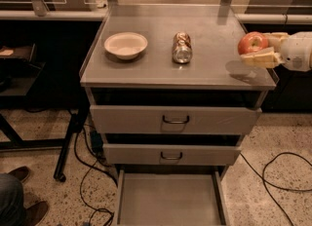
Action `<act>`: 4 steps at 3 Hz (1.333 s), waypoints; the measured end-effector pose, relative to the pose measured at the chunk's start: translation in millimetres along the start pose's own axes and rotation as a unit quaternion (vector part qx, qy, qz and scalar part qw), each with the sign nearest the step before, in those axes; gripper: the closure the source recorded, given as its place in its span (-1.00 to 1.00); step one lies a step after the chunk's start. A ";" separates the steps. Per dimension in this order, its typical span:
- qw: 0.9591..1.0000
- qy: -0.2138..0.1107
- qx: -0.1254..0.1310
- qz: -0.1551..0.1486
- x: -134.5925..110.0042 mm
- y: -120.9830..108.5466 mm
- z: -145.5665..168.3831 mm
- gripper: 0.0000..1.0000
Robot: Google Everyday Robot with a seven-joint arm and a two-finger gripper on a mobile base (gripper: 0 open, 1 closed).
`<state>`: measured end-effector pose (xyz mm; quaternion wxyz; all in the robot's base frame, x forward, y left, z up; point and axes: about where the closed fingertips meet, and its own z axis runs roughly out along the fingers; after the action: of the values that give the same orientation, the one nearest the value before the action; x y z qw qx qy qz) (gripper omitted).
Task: Pick apple from bottom drawer and place on counter
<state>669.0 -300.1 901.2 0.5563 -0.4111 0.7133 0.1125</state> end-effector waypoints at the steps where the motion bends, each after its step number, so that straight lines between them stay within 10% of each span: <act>1: 0.998 0.014 -0.054 0.004 3.4 12.3 15.7 1.00; 2: 0.994 0.030 -0.106 0.003 11.4 23.0 31.3 1.00; 4: 0.990 0.036 -0.132 0.022 20.1 15.7 40.6 1.00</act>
Offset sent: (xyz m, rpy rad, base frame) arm 0.0025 0.0314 -0.0354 -0.0464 0.2111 0.2219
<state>685.4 -274.3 864.3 0.4683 -0.4686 0.7210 0.2032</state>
